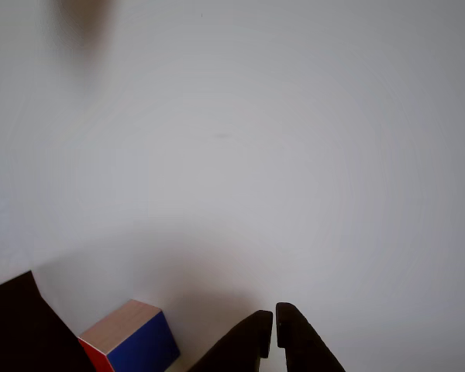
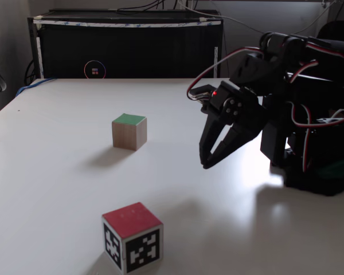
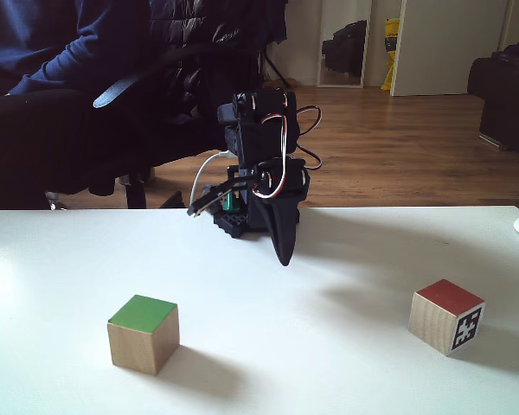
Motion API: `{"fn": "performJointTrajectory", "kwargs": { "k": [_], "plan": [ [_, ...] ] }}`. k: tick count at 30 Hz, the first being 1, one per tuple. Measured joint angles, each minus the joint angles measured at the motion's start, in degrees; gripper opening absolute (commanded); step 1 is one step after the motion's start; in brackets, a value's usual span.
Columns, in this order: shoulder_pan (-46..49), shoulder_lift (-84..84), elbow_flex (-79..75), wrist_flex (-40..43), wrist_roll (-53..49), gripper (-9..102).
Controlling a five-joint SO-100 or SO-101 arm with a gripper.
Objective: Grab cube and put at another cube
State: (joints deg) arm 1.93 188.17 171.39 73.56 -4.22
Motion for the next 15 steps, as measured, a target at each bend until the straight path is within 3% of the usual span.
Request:
{"fn": "performJointTrajectory", "kwargs": {
  "k": [5, 15],
  "plan": [
    [6.5, 0.0, 0.0, 0.0, 1.05, 0],
    [7.47, 0.0, 0.0, 0.0, 1.32, 3]
  ]
}}
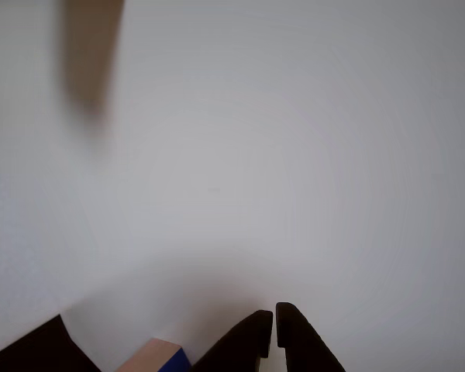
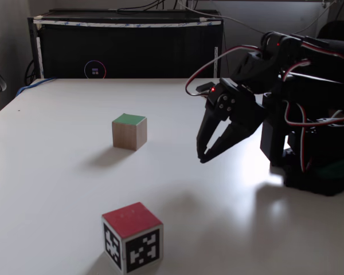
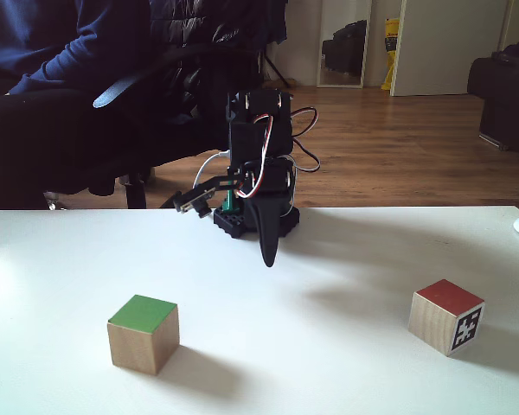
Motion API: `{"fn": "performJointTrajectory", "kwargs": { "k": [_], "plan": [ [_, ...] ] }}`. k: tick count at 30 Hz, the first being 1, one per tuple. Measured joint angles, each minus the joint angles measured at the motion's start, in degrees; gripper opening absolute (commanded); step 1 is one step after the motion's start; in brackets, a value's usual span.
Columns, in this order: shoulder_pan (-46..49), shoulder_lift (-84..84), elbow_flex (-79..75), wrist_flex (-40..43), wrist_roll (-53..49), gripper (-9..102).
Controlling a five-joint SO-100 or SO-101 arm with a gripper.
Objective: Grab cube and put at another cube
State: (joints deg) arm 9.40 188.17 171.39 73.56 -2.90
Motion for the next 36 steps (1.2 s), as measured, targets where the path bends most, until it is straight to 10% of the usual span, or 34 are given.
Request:
{"fn": "performJointTrajectory", "kwargs": {
  "k": [11, 36],
  "plan": [
    [5.98, -2.81, -10.99, -0.62, 0.18, 21],
    [27.07, -77.43, -69.96, 10.02, -3.34, 48]
  ]
}}
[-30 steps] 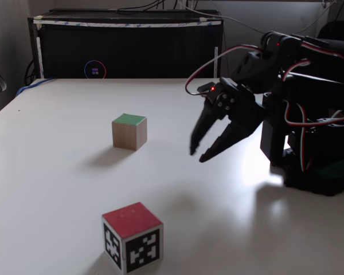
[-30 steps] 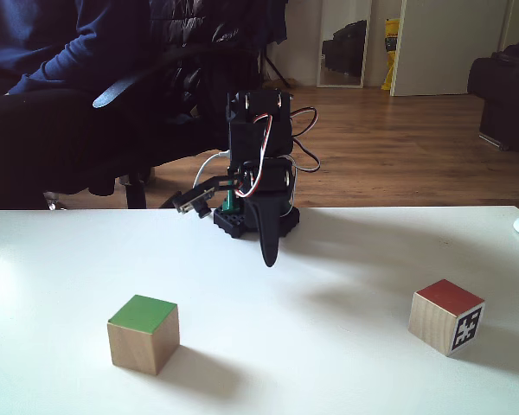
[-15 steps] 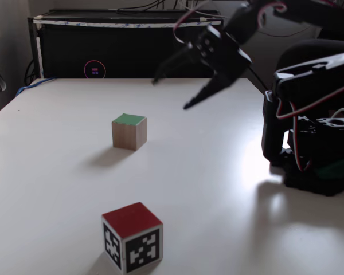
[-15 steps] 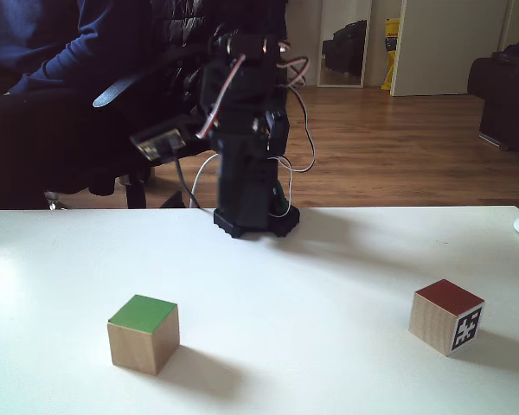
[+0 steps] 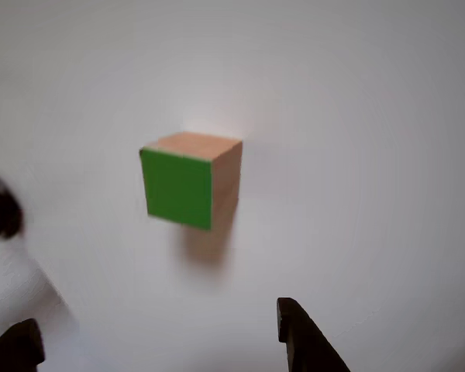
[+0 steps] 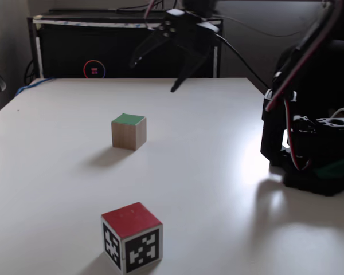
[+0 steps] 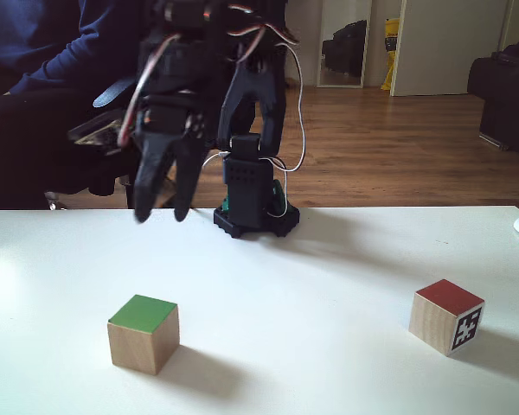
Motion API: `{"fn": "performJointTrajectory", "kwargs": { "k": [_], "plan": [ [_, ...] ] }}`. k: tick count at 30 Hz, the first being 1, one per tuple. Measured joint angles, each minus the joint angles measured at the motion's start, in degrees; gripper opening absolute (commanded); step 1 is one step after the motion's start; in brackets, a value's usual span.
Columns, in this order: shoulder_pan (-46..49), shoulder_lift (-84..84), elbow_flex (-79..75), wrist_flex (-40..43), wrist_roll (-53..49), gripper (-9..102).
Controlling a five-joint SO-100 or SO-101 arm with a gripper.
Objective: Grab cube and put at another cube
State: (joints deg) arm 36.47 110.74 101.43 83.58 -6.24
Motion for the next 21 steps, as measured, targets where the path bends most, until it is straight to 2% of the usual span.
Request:
{"fn": "performJointTrajectory", "kwargs": {
  "k": [5, 21],
  "plan": [
    [0.79, -11.78, -9.4, 2.99, 1.05, 49],
    [1.67, -30.32, -19.69, 3.16, 2.11, 51]
  ]
}}
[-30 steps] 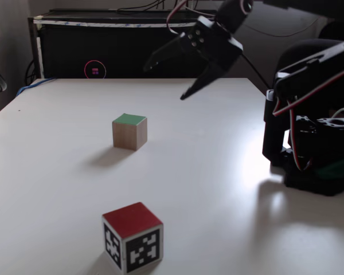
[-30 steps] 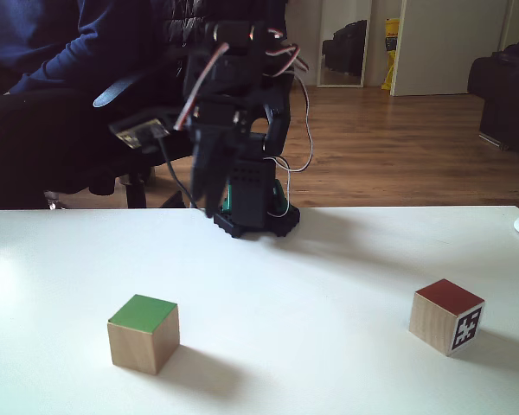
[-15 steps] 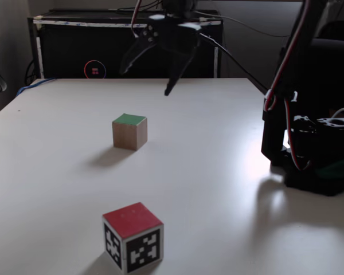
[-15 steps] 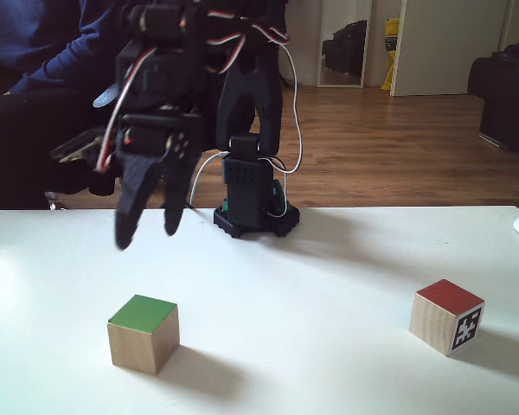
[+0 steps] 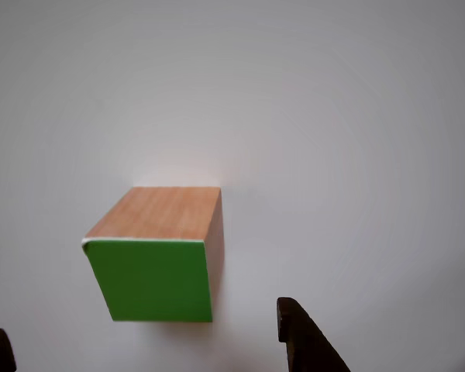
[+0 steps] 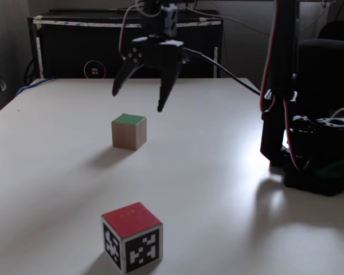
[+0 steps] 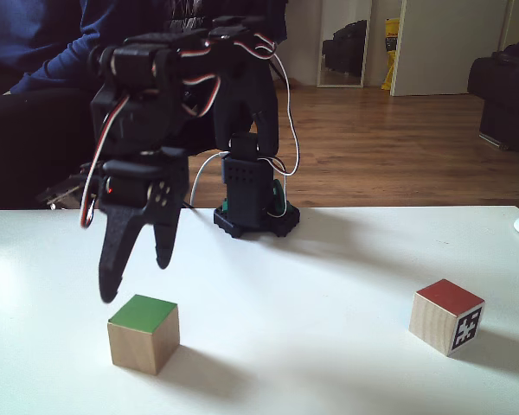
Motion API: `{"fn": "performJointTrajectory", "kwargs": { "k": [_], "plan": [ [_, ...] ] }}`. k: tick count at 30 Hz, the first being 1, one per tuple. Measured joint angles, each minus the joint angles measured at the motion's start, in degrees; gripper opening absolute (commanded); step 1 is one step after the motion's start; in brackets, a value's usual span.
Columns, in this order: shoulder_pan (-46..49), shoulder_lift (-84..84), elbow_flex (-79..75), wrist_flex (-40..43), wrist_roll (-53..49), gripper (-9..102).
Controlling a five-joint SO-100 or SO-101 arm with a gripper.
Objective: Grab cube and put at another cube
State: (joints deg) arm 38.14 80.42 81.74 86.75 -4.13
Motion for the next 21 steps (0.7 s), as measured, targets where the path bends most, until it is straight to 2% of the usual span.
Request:
{"fn": "performJointTrajectory", "kwargs": {
  "k": [21],
  "plan": [
    [-3.08, -16.7, -9.76, -2.46, 2.81, 49]
  ]
}}
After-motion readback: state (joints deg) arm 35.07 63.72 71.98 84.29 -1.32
